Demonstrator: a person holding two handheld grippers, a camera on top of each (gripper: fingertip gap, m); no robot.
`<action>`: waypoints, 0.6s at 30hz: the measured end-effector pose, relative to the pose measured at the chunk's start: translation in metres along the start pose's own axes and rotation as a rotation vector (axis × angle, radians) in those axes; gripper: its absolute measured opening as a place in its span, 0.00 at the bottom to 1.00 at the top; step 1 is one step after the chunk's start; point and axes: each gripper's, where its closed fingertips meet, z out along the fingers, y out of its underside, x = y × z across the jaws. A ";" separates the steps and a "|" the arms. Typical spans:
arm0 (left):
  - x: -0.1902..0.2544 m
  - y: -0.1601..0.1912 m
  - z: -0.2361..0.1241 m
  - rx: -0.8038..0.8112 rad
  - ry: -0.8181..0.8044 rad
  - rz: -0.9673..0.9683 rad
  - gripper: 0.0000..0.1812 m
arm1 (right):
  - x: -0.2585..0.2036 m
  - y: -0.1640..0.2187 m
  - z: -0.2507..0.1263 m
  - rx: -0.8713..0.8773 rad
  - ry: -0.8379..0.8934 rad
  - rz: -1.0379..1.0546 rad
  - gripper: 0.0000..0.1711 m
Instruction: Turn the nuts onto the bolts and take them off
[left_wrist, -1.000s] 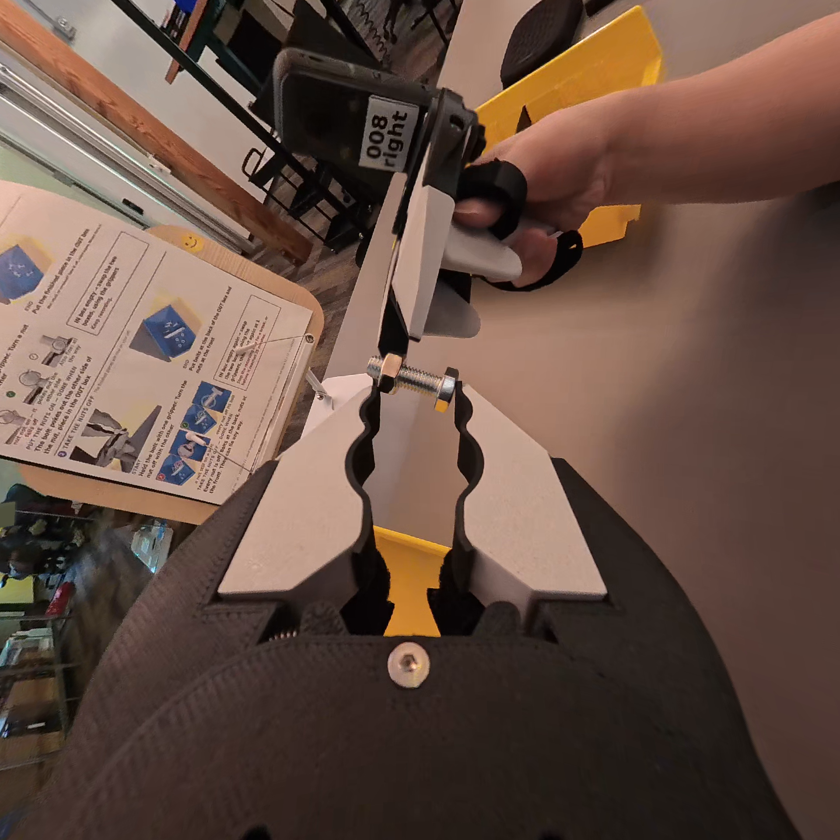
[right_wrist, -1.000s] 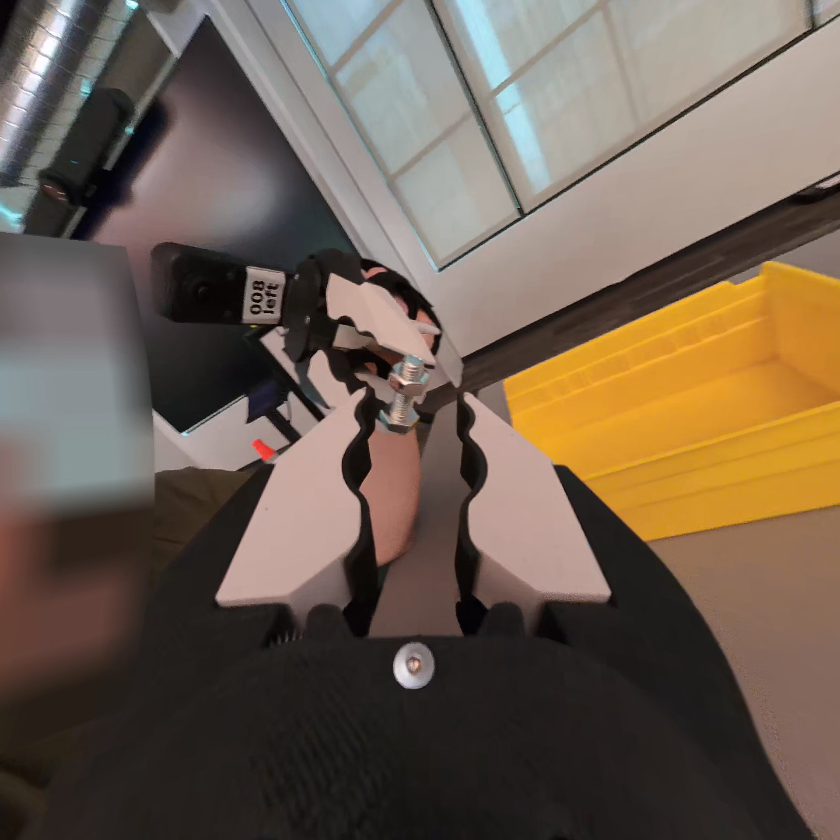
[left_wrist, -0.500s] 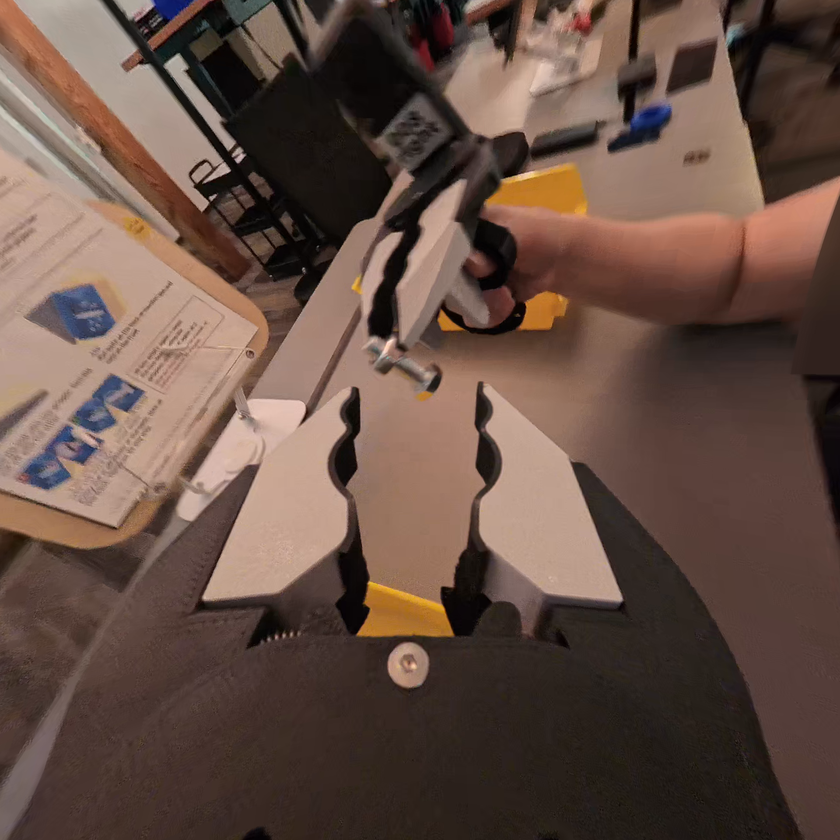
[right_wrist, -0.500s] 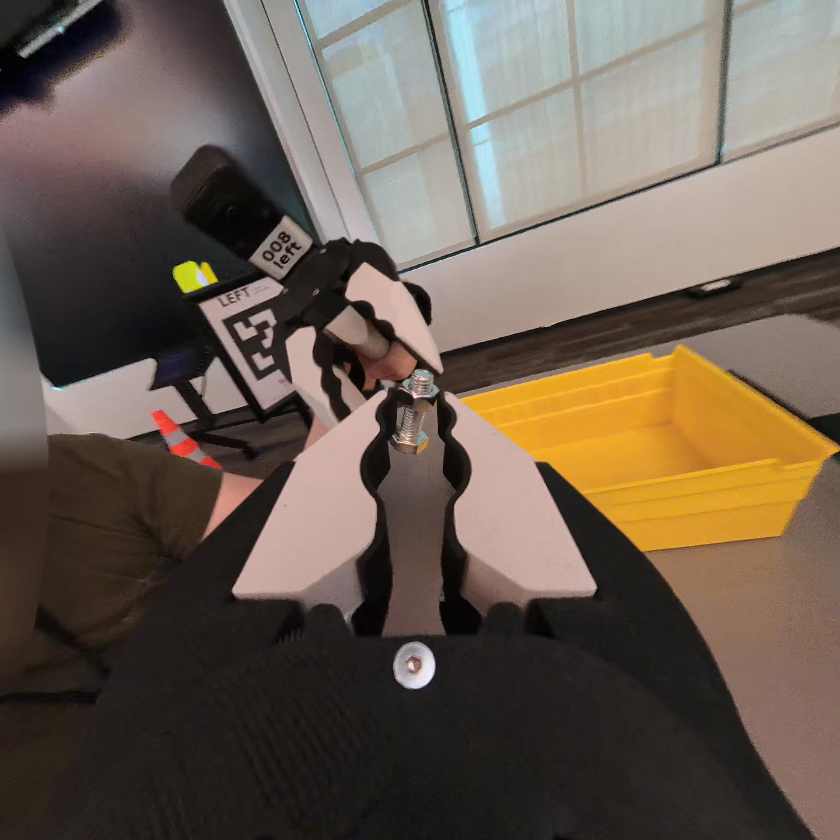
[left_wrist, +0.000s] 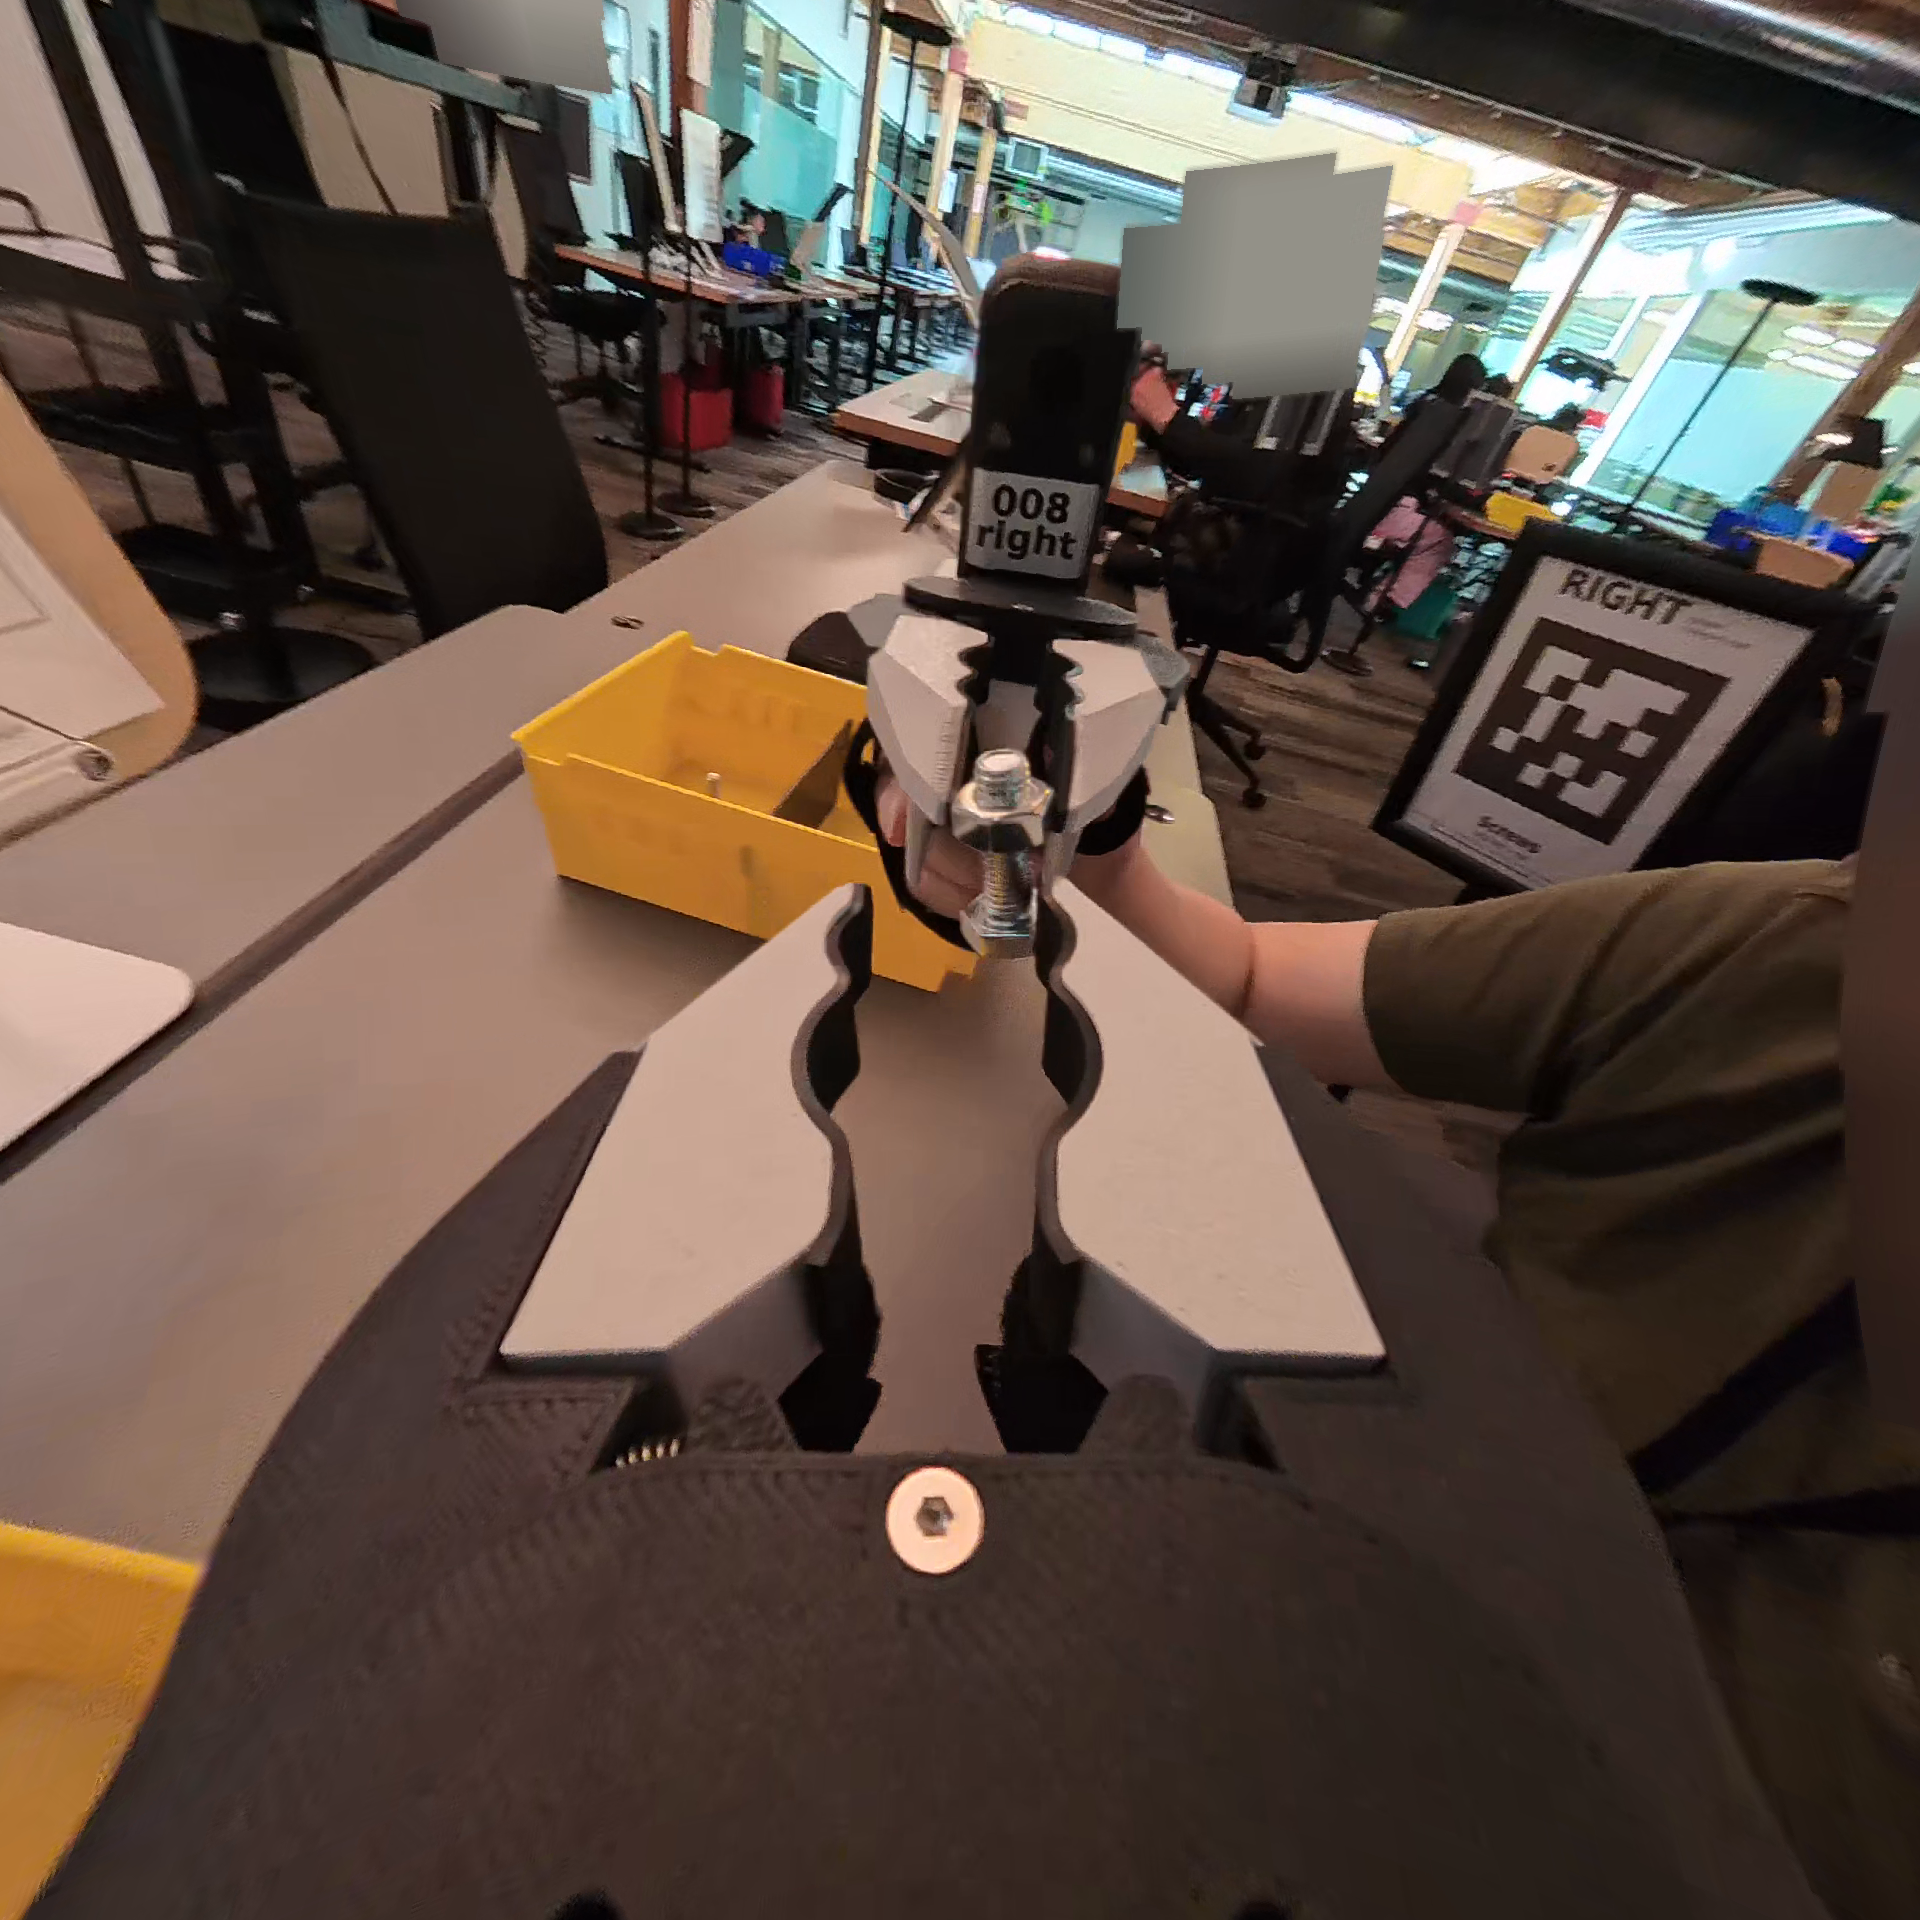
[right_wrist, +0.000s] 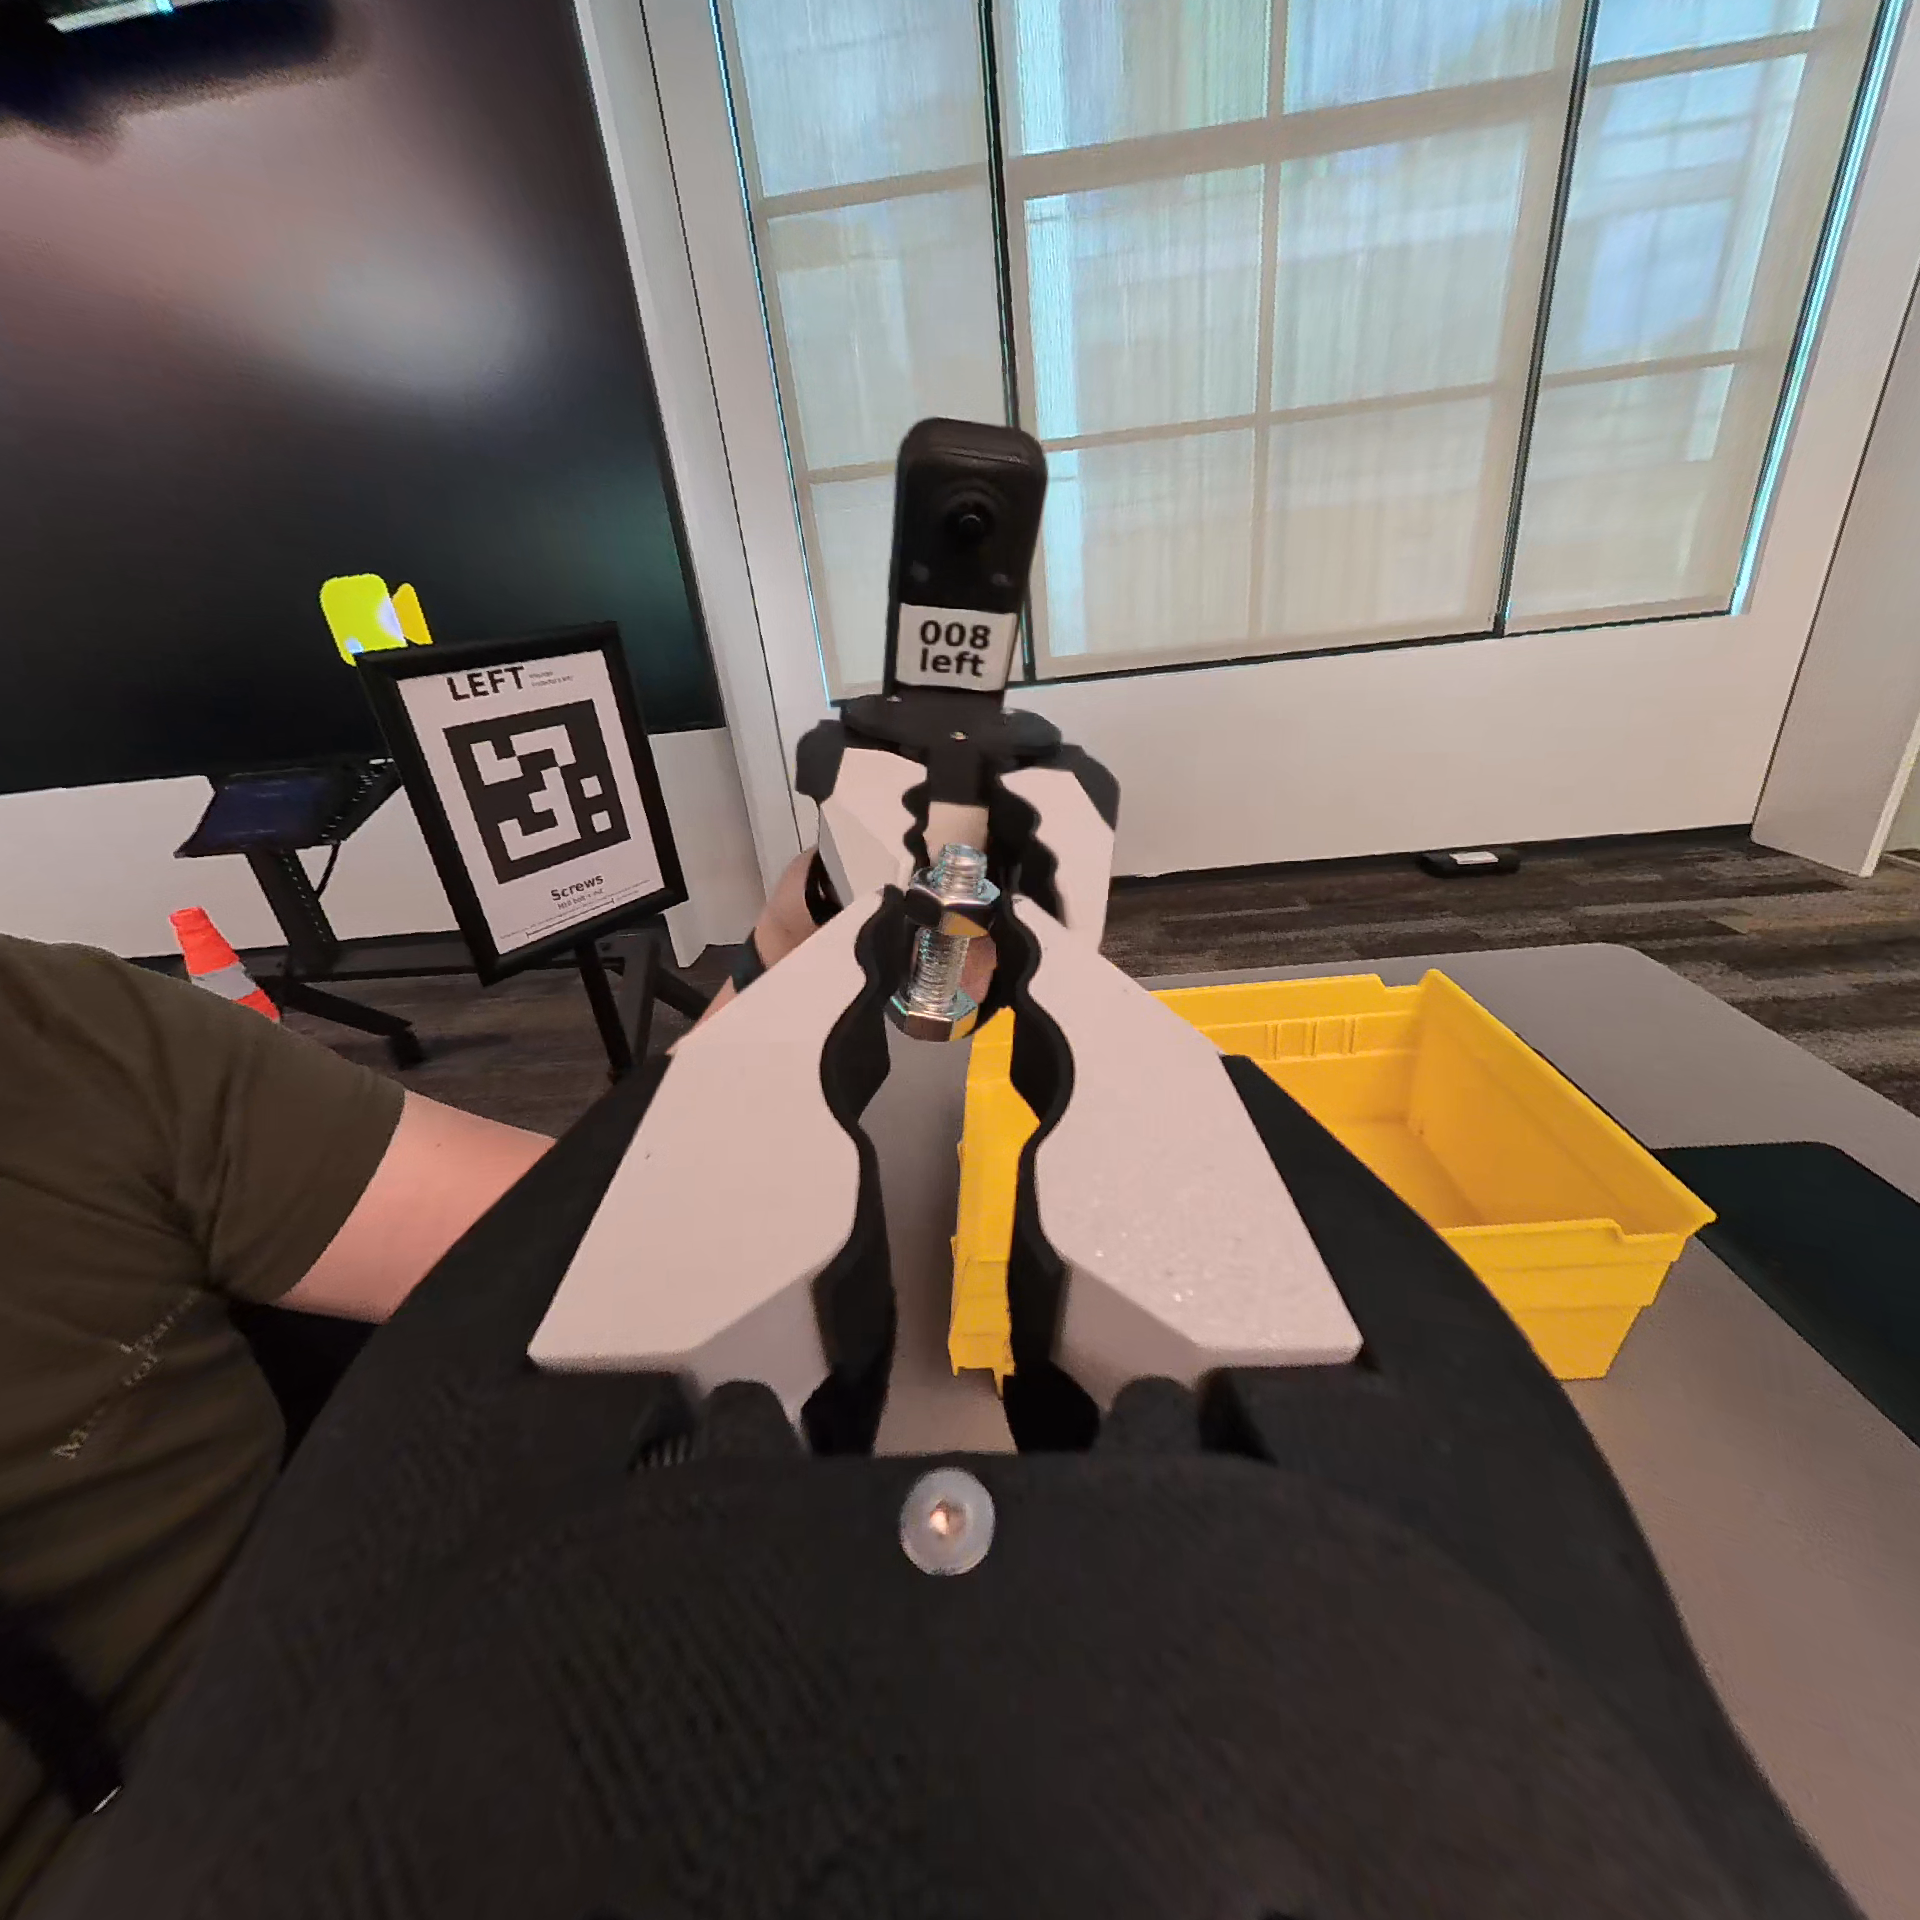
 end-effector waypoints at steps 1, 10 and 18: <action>0.002 0.002 0.002 -0.006 0.024 -0.011 0.16 | 0.000 -0.001 0.000 0.002 0.004 -0.007 0.09; 0.012 0.002 0.011 0.004 0.120 -0.023 0.07 | -0.003 -0.001 0.000 -0.001 -0.004 -0.040 0.09; 0.009 -0.002 0.009 0.043 0.161 -0.080 0.07 | 0.002 -0.004 -0.001 0.030 0.023 -0.043 0.09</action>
